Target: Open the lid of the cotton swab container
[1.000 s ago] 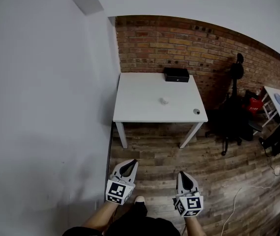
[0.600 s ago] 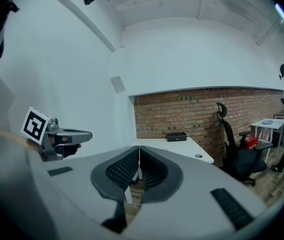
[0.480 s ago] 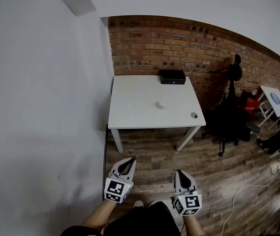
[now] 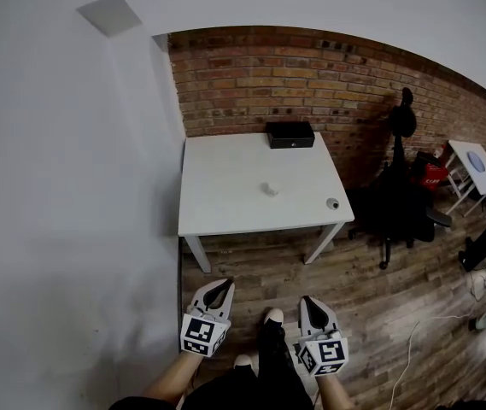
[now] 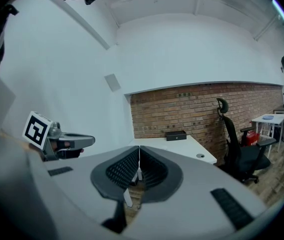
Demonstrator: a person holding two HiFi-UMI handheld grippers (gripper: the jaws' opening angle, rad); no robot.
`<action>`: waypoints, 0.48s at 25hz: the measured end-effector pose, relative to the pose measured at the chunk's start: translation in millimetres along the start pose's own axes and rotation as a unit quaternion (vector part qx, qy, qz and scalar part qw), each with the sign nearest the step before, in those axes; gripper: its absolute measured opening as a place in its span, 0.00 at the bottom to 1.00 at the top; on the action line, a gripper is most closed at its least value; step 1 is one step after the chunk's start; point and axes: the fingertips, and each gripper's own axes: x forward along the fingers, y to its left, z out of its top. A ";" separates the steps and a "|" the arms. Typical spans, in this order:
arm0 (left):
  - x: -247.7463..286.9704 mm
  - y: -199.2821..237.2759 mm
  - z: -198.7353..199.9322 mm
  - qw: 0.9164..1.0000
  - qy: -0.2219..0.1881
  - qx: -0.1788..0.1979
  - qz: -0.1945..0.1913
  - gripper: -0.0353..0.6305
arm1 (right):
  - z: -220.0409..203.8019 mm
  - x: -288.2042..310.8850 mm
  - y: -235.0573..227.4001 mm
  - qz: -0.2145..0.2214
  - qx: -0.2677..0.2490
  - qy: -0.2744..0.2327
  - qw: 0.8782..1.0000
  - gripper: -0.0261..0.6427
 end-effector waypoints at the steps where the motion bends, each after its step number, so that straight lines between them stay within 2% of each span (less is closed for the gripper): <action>1: 6.3 0.5 0.5 1.000 0.002 0.001 -0.001 0.08 | 0.0 4.4 -3.6 0.001 0.001 0.000 1.000 0.07; 12: 94.5 19.9 6.0 1.000 0.010 -0.006 -0.007 0.08 | 8.1 79.2 -56.5 0.008 0.011 0.007 1.000 0.07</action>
